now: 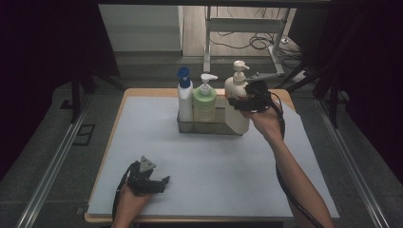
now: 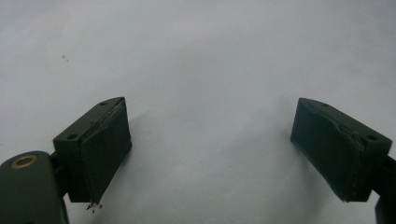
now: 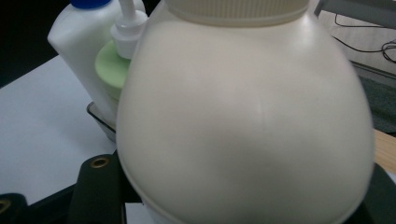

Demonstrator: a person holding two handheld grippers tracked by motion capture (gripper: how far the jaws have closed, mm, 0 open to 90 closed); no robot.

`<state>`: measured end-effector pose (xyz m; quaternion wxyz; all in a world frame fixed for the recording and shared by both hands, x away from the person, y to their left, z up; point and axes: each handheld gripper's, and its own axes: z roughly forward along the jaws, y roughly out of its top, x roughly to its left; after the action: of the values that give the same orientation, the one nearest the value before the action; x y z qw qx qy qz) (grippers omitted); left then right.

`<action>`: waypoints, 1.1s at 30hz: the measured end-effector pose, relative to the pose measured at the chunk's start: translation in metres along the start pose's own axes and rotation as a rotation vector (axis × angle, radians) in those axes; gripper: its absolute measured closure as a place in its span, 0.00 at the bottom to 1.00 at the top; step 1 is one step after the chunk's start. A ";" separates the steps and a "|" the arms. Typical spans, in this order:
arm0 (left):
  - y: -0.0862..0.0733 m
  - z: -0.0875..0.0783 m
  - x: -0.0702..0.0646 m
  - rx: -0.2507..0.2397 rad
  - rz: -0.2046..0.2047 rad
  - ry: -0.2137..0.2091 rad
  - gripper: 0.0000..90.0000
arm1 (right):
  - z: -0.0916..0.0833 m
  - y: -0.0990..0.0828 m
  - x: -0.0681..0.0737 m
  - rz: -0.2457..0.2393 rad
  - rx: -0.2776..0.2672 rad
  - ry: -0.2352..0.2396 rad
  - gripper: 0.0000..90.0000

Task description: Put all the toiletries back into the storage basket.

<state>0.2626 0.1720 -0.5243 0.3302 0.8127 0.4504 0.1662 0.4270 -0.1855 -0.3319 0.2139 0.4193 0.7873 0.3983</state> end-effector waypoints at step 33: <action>0.000 0.000 0.000 0.004 0.000 -0.002 0.13 | 0.053 0.012 -0.022 0.048 -0.038 -0.092 0.41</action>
<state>0.2626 0.1722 -0.5241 0.3291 0.8135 0.4503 0.1646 0.4809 -0.1763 -0.3531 0.2481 0.4520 0.7586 0.3984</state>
